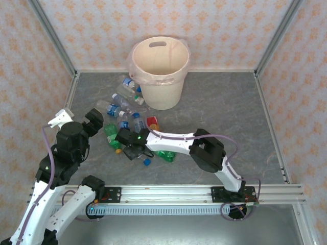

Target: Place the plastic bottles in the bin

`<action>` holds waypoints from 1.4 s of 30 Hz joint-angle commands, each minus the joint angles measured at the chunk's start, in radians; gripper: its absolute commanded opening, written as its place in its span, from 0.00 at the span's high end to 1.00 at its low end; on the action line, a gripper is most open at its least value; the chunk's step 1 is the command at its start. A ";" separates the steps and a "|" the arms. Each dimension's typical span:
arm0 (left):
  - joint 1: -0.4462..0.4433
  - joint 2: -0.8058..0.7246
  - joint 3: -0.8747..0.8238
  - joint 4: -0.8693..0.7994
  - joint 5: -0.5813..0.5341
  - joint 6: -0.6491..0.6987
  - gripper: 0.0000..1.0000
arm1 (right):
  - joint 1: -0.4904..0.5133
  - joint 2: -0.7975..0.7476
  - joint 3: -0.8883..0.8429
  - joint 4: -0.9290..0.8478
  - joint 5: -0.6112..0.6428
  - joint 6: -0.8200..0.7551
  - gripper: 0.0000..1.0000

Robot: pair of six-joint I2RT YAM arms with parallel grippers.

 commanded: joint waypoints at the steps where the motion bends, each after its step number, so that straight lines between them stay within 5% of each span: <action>1: 0.006 0.015 0.033 0.042 0.009 0.026 0.01 | 0.008 -0.103 0.047 -0.023 0.073 0.016 0.48; 16: 0.006 0.094 0.085 0.143 0.042 0.108 0.01 | -0.039 -0.251 0.192 -0.074 0.262 -0.002 0.50; 25: 0.006 0.126 0.134 0.189 0.054 0.186 0.01 | -0.140 -0.338 0.243 -0.012 0.324 -0.043 0.50; 42: 0.006 0.204 0.181 0.332 0.256 0.320 0.01 | -0.377 -0.322 0.427 0.182 0.426 -0.085 0.51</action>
